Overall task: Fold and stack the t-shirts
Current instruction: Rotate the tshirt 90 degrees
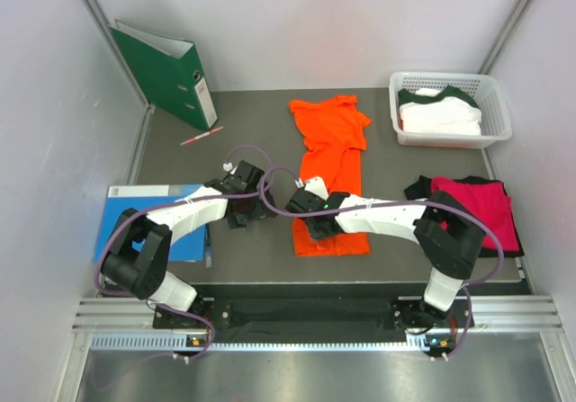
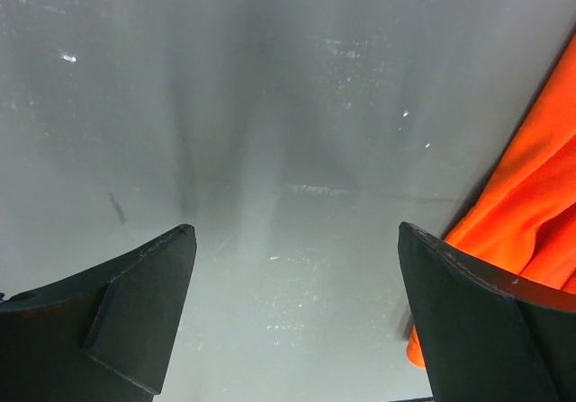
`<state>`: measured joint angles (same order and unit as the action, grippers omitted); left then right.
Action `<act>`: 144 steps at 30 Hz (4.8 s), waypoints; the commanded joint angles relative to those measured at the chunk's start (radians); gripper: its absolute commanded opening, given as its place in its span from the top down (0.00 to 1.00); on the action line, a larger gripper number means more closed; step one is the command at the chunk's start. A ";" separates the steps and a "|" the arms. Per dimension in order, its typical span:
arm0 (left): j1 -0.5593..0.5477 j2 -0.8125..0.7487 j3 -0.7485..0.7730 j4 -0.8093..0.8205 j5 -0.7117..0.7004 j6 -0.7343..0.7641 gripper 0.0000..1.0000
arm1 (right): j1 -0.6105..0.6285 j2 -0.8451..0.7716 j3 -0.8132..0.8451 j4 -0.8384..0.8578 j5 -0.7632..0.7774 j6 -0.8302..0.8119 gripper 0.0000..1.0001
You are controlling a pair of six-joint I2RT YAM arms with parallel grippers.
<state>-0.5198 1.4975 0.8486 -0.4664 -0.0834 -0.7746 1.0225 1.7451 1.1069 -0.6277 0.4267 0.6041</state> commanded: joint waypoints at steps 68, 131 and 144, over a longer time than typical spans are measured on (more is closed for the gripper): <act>0.004 0.064 -0.026 0.009 -0.095 0.023 0.03 | 0.056 -0.257 -0.228 0.036 0.021 0.240 1.00; -0.434 0.162 -0.106 0.134 0.019 -0.259 1.00 | -0.225 -0.599 -0.680 0.220 -0.235 0.290 1.00; -0.460 0.069 -0.041 -0.123 -0.157 -0.250 0.02 | -0.213 -0.626 -0.576 0.114 -0.165 0.209 0.13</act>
<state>-0.9653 1.5761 0.8070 -0.2047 -0.0891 -1.0580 0.8055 1.1572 0.5007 -0.3428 0.2024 0.8650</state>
